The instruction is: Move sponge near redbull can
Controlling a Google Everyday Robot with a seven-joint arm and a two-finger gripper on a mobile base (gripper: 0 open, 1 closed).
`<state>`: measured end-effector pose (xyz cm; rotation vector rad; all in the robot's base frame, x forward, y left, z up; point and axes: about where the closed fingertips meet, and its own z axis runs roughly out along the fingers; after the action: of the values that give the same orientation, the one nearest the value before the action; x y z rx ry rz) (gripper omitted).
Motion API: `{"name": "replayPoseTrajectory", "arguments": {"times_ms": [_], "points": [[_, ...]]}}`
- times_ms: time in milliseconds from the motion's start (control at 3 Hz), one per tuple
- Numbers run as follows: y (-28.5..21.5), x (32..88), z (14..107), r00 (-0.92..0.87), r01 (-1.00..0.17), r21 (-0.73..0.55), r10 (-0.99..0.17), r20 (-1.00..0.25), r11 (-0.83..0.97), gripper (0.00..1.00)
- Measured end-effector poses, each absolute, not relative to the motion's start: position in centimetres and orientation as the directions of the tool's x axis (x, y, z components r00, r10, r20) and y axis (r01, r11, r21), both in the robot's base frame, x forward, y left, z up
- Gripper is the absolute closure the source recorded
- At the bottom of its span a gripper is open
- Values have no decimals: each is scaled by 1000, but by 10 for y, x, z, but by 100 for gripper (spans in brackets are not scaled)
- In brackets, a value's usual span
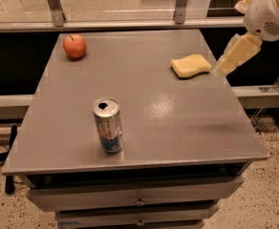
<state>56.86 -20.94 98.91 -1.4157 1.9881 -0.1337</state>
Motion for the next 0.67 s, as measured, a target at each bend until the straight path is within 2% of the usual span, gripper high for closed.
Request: {"name": "replayPoseTrajectory", "arguments": {"times_ms": [667], "points": [[-203, 656, 933, -218, -739, -386, -739, -638, 552, 0]]}}
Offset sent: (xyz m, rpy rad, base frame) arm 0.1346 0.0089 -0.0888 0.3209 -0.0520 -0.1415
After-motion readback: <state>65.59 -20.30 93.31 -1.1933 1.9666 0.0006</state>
